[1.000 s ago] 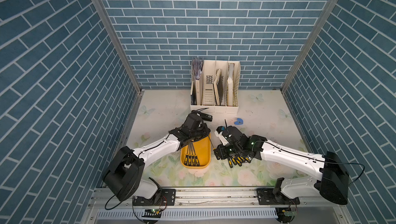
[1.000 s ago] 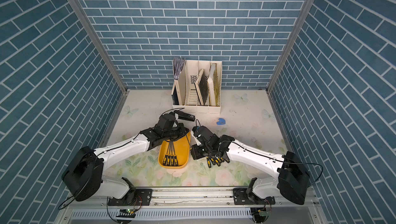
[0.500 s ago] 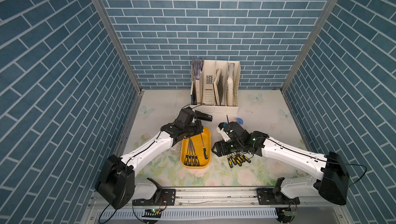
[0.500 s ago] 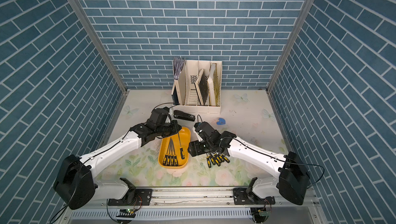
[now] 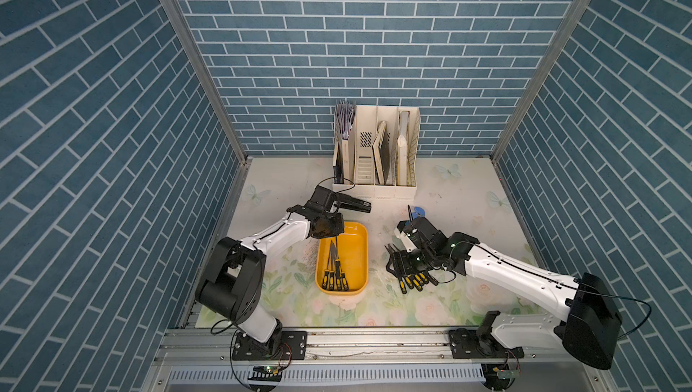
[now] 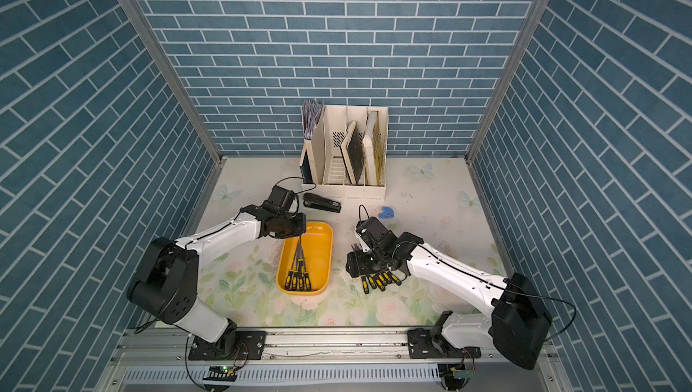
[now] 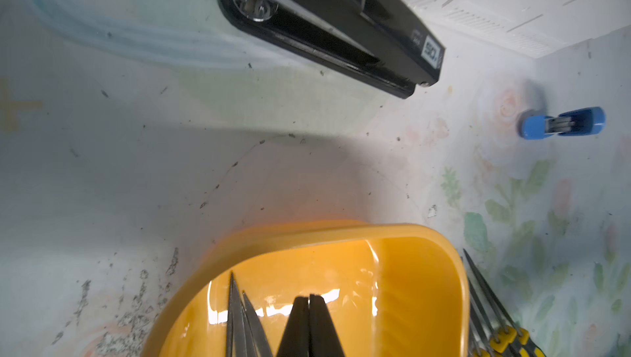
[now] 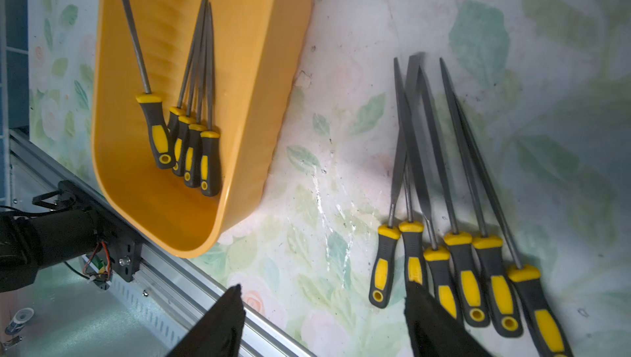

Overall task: Put the file tool into the storage box
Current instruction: Place the file tool in the storage box.

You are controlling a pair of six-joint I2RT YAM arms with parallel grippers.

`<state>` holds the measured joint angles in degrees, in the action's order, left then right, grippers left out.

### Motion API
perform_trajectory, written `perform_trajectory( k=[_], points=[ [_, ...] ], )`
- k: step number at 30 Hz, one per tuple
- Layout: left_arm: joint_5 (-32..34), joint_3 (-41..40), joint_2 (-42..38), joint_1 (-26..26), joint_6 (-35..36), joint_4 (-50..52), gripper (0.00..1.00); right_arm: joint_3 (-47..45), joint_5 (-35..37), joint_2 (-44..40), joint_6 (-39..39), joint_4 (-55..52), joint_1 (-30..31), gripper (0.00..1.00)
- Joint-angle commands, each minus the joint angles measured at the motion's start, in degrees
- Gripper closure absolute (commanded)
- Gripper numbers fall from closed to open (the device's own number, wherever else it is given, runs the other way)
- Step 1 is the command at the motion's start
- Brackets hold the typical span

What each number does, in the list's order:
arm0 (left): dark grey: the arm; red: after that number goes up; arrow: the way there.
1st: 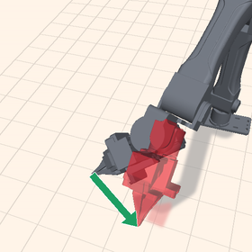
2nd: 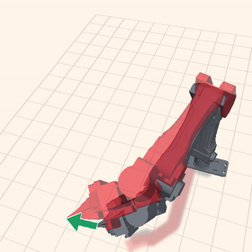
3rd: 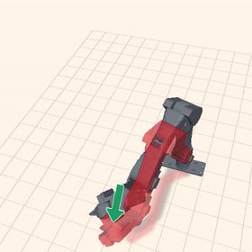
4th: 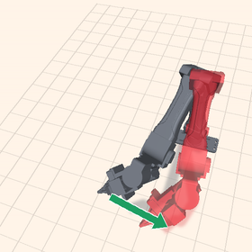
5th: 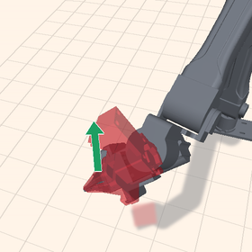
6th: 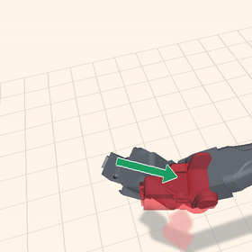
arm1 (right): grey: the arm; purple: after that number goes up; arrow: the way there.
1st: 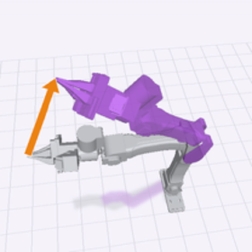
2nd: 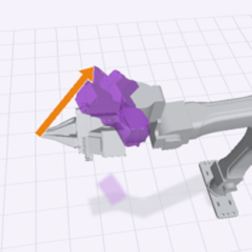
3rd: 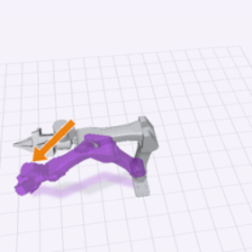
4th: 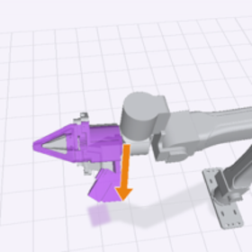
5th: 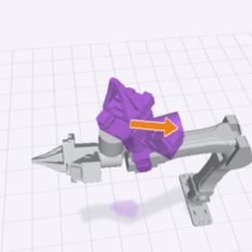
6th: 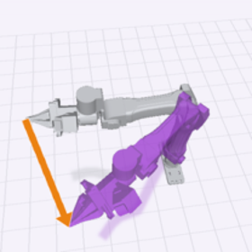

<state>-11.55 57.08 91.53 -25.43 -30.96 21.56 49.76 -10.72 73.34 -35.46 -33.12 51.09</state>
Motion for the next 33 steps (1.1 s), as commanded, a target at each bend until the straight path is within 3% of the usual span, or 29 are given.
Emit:
perform_trajectory(
  k=[1,7,13,19,33],
  points=[
    [1.0,-1.5,1.2,-0.1,1.6,-1.9,1.00,-1.8,1.8,1.1,1.8,-2.9,0.0,0.26],
    [1.5,-3.7,2.9,-0.8,1.3,-3.0,1.00,-4.9,1.4,2.1,2.2,-2.6,-0.1,0.29],
    [1.5,-5.0,2.9,-0.9,0.6,-3.4,0.86,-6.0,-0.6,4.2,2.5,-0.3,0.4,0.38],
    [2.1,-4.6,1.1,-0.9,0.2,-1.8,0.78,-6.3,-1.3,5.5,1.9,0.5,1.5,0.47],
    [1.1,-2.0,-6.1,-1.1,-0.8,1.7,0.73,-6.5,0.4,9.9,0.5,1.4,3.3,0.54]
  ],
)
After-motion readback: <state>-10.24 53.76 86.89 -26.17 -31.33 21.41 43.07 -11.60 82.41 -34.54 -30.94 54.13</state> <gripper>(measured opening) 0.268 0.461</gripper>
